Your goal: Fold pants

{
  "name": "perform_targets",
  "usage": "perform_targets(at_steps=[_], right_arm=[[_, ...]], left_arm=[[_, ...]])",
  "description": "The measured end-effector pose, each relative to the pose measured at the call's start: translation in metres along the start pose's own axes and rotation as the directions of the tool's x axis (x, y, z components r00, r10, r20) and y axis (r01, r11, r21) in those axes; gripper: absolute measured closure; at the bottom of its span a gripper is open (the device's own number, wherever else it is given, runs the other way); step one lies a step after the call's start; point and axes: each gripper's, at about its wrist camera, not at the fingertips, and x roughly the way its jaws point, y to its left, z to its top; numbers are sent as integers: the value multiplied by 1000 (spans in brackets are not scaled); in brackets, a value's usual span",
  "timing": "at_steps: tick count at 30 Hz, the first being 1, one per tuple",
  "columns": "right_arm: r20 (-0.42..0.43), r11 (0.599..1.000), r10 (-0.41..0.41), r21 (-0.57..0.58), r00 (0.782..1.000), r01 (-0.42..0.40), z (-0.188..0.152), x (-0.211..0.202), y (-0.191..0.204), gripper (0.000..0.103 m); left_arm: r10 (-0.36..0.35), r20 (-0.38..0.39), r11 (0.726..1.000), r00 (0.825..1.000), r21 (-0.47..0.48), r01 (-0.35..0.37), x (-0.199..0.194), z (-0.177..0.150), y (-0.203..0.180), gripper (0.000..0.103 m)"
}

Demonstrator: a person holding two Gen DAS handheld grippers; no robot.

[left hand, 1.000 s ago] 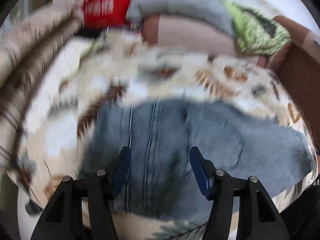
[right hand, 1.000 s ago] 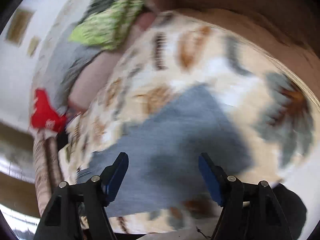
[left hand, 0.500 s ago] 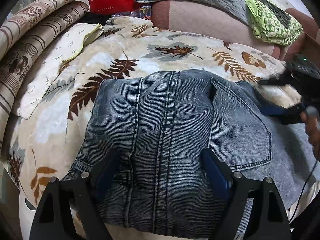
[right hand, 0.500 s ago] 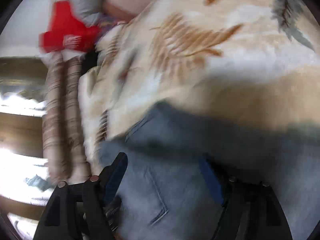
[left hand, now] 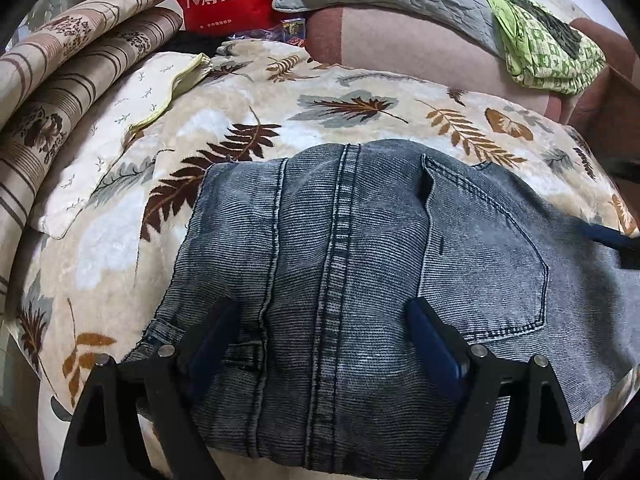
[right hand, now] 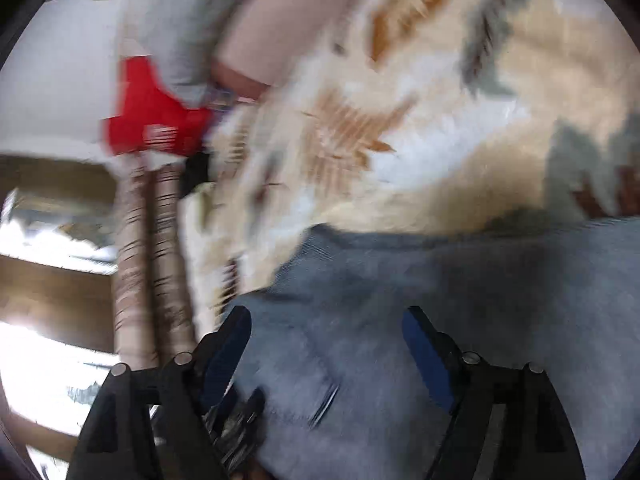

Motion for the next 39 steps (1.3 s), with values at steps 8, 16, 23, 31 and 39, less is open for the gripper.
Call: perform_targets(at_steps=[8, 16, 23, 31, 39], right_arm=[[283, 989, -54, 145, 958, 13, -62, -188, -89, 21], [418, 944, -61, 320, 907, -84, -95, -248, -165, 25], [451, 895, -154, 440, 879, -69, -85, -256, -196, 22], [436, 962, -63, 267, 898, -62, -16, -243, -144, 21], [365, 947, -109, 320, 925, -15, 9, -215, -154, 21]], left_arm=[[19, 5, 1000, 1000, -1, -19, -3, 1, -3, 15], [38, 12, 999, 999, 12, -38, -5, 2, -6, 15], [31, 8, 999, 999, 8, -31, -4, 1, -4, 15], [30, 171, 995, 985, 85, -45, -39, 11, -23, 15], [36, 25, 999, 999, -22, -36, -1, 11, 3, 13]])
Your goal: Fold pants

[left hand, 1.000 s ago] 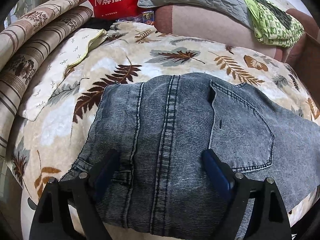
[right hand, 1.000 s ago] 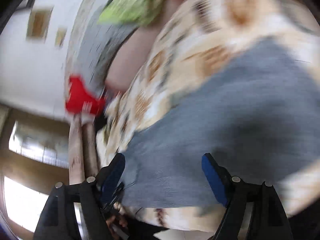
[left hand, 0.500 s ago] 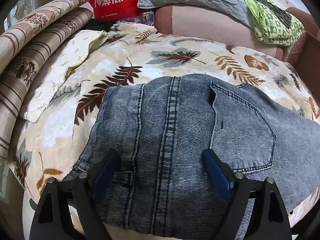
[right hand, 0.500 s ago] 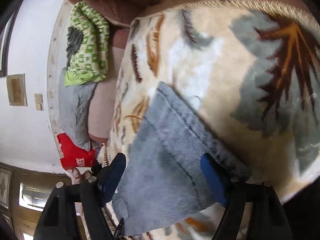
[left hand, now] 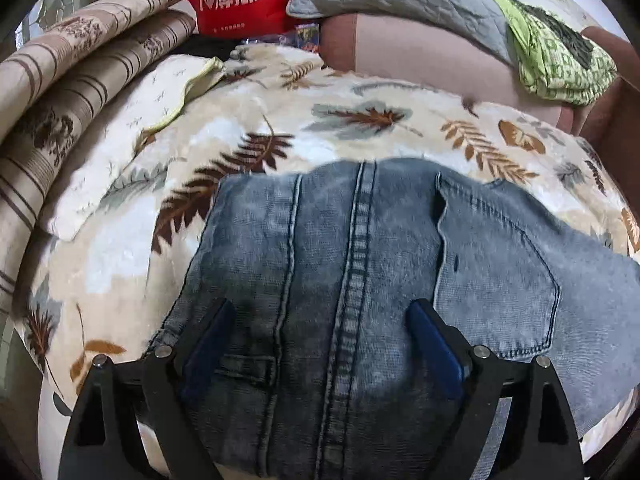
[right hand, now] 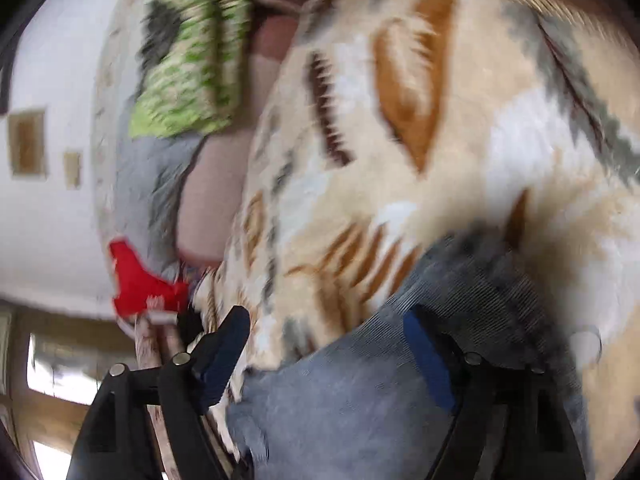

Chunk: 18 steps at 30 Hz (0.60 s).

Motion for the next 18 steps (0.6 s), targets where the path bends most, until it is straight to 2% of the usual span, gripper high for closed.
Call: perform_targets(at_steps=[4, 7, 10, 12, 16, 18], right_arm=[[56, 999, 14, -32, 998, -12, -39, -49, 8, 21], [104, 999, -22, 28, 994, 19, -79, -91, -15, 21], [93, 993, -61, 111, 994, 50, -103, -103, -40, 21], [80, 985, -77, 159, 994, 63, -111, -104, -59, 21], [107, 970, -85, 237, 991, 58, -107, -100, -87, 21], [123, 970, -62, 242, 990, 31, -103, -100, -92, 21]], left_arm=[[-11, 23, 1000, 1000, 18, 11, -6, 1, -4, 13], [-23, 68, 1000, 997, 21, 22, -17, 1, -8, 13], [-52, 100, 999, 994, 4, 52, -24, 5, -9, 13], [-89, 104, 996, 991, 14, 88, -32, 6, -18, 13], [-151, 113, 988, 982, 61, 145, -50, 8, -51, 13], [-187, 100, 980, 977, 83, 179, -55, 8, -70, 13]])
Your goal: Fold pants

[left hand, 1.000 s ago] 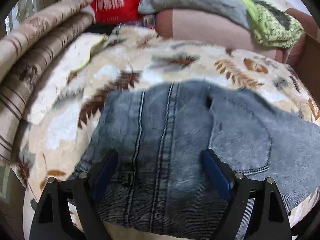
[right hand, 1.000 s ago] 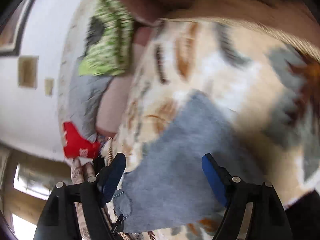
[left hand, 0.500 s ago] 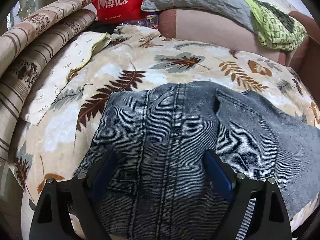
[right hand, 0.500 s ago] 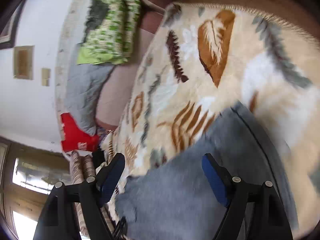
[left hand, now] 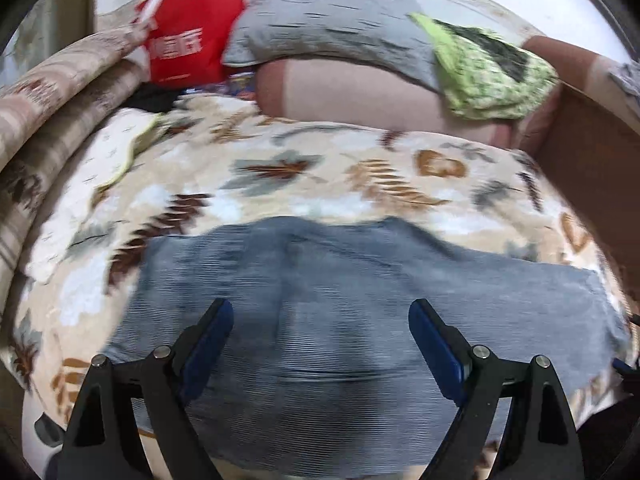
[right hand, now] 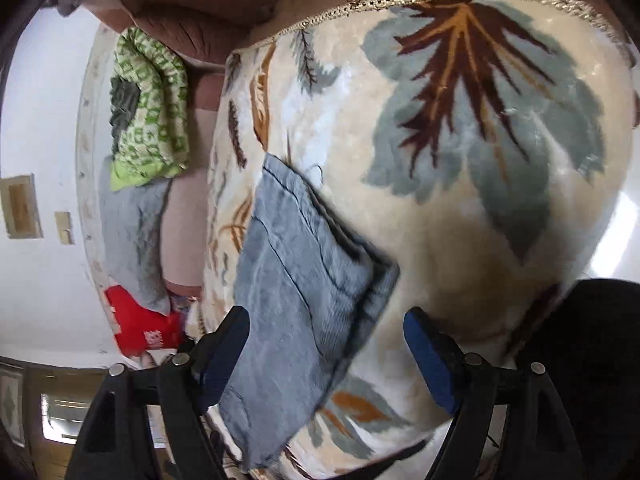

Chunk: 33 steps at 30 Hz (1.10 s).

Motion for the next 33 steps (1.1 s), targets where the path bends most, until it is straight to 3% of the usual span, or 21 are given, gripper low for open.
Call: perform_targets(at_steps=[4, 6, 10, 12, 14, 15, 16, 17, 20, 23, 24, 26, 27, 28, 30, 31, 32, 33], right_arm=[[35, 1000, 30, 2, 999, -30, 11, -3, -2, 21], [42, 998, 49, 25, 998, -50, 12, -1, -6, 21], [54, 998, 15, -57, 998, -12, 5, -2, 4, 23], [48, 997, 7, -78, 999, -3, 5, -1, 7, 23], [48, 998, 14, -69, 999, -11, 5, -2, 6, 22], [46, 998, 18, -66, 999, -15, 6, -2, 5, 22], [43, 998, 19, -64, 999, -16, 6, -1, 4, 22], [39, 998, 15, -64, 999, -13, 6, -1, 5, 22], [22, 996, -10, -85, 1000, 12, 7, -1, 9, 22], [15, 995, -37, -97, 999, 38, 8, 1, 13, 21], [19, 993, -49, -102, 999, 51, 7, 2, 14, 21], [22, 991, -75, -112, 997, 77, 6, 4, 18, 21], [21, 988, -93, -120, 995, 95, 6, 5, 20, 21], [16, 986, -108, -126, 994, 109, 6, 6, 23, 22], [12, 975, -161, -154, 987, 161, 7, 8, 30, 30], [18, 968, -193, -160, 981, 193, 7, 8, 32, 48], [21, 962, -221, -159, 975, 221, 8, 8, 34, 58], [15, 963, -222, -153, 975, 222, 8, 6, 35, 58]], left_arm=[[-106, -50, 992, 993, 69, 110, 6, 2, -68, 13], [-134, -73, 984, 988, 109, 141, 14, 1, -106, 13], [-151, -113, 964, 982, 202, 172, 28, -3, -176, 13], [-133, -134, 952, 982, 258, 164, 39, -7, -205, 13], [-40, -176, 927, 984, 362, 102, 64, -21, -233, 13], [11, -226, 905, 974, 416, 87, 79, -31, -242, 13], [45, -235, 885, 971, 461, 70, 90, -40, -247, 9], [36, -181, 889, 983, 456, 52, 85, -39, -245, 8], [-18, -209, 914, 978, 392, 101, 69, -27, -238, 8], [-51, -129, 919, 990, 383, 97, 48, -22, -236, 8], [-47, -145, 914, 988, 393, 102, 52, -26, -238, 8], [16, -269, 866, 963, 486, 121, 84, -49, -252, 7], [6, -215, 877, 977, 471, 98, 85, -50, -249, 0], [-1, -231, 889, 973, 445, 107, 85, -48, -245, 0], [-15, -259, 905, 966, 408, 124, 82, -43, -240, 1], [-28, -244, 899, 969, 418, 131, 74, -40, -238, 1], [-45, -212, 896, 976, 424, 133, 65, -38, -236, 1], [-61, -181, 895, 982, 426, 134, 55, -37, -233, 1]])
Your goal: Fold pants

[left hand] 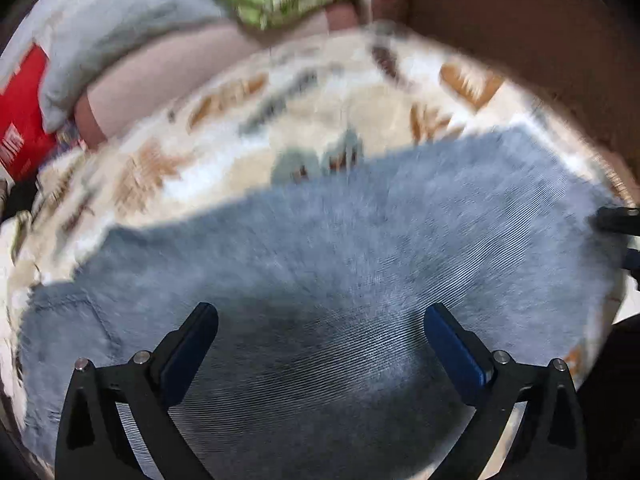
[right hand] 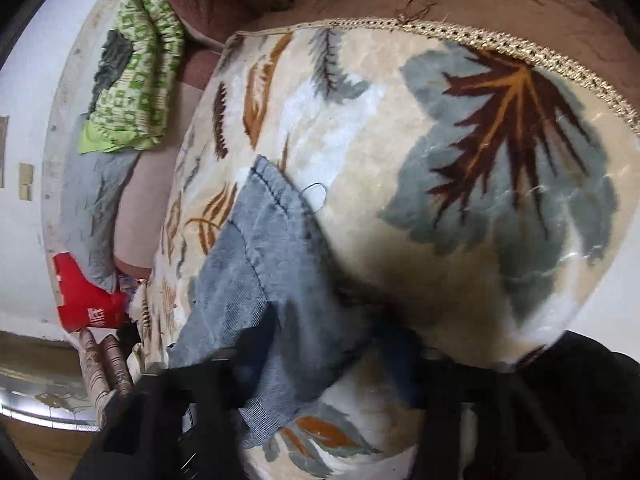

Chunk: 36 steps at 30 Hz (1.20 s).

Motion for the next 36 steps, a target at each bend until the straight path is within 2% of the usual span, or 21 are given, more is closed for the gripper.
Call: perform_targets(at_steps=[2, 3, 4, 5, 7, 9, 10, 12, 14, 17, 18, 21, 24, 26, 27, 28, 29, 30, 31, 33, 36], right_arm=[[-15, 1000, 13, -1, 1000, -13, -1, -2, 3, 54], [-25, 1000, -1, 5, 1000, 1, -1, 1, 2, 49], [-24, 999, -5, 32, 1000, 5, -2, 4, -1, 44], [-12, 998, 3, 58, 1000, -3, -2, 7, -4, 42], [-11, 1000, -20, 17, 1000, 20, -1, 12, 3, 42], [4, 998, -52, -28, 999, 52, -1, 11, 12, 77], [-8, 999, -30, -44, 1000, 29, -1, 12, 15, 83], [19, 994, -54, -97, 998, 56, -4, 6, 31, 83], [70, 974, -62, -215, 996, 75, -13, -5, 65, 83], [142, 908, -51, -406, 989, 105, -35, -20, 129, 83], [159, 878, -33, -468, 987, 104, -46, -23, 150, 83], [165, 759, 32, -646, 986, 83, -96, -21, 209, 83], [121, 652, 69, -757, 990, 47, -152, 1, 241, 83], [37, 594, 55, -804, 998, -3, -186, 32, 244, 78], [-11, 594, 38, -804, 999, -31, -198, 51, 239, 75], [-58, 605, 23, -794, 998, -60, -206, 68, 233, 59], [-127, 609, -11, -787, 992, -95, -216, 94, 222, 28], [-165, 609, -69, -788, 984, -90, -220, 114, 213, 22], [-182, 619, -118, -783, 976, -71, -222, 129, 204, 23], [-191, 649, -19, -749, 981, -133, -216, 113, 196, 23], [-229, 721, 118, -649, 966, -242, -189, 77, 185, 20]], left_arm=[[11, 27, 1000, 1000, -4, -11, -6, -7, 4, 1], [13, -2, 1000, 1000, 8, -13, 3, -8, 4, 1], [17, -87, 999, 996, 48, -13, 24, -14, -2, 0], [-1, -68, 1000, 998, 31, 3, 28, -17, 0, 0], [-21, -66, 1000, 998, 6, 22, 27, -17, 4, 0], [-10, -65, 1000, 998, 16, 11, 27, -17, 2, 0], [-8, -62, 1000, 998, 17, 10, 29, -17, 1, 0], [-14, -62, 1000, 998, 8, 14, 29, -17, 3, 0], [-24, -64, 1000, 998, 2, 24, 28, -17, 4, 0], [-92, -59, 994, 994, -61, 89, 23, -16, 22, 2], [-96, -55, 992, 994, -83, 91, 18, -17, 31, 7], [-108, 33, 973, 994, -203, 112, -18, -33, 77, 8], [-46, 104, 941, 994, -329, 78, -57, -64, 134, 8], [21, 111, 900, 994, -435, 29, -76, -90, 175, 8], [43, 104, 881, 994, -472, 12, -81, -100, 187, 8], [66, 93, 857, 994, -515, -9, -87, -112, 205, 8], [82, 83, 843, 993, -537, -25, -89, -118, 213, 8], [98, 70, 827, 993, -560, -42, -91, -123, 222, 8], [98, 69, 825, 993, -564, -43, -94, -125, 225, 8], [98, 82, 831, 992, -555, -37, -99, -121, 224, 8], [64, 154, 859, 986, -511, 24, -113, -100, 202, 8]])
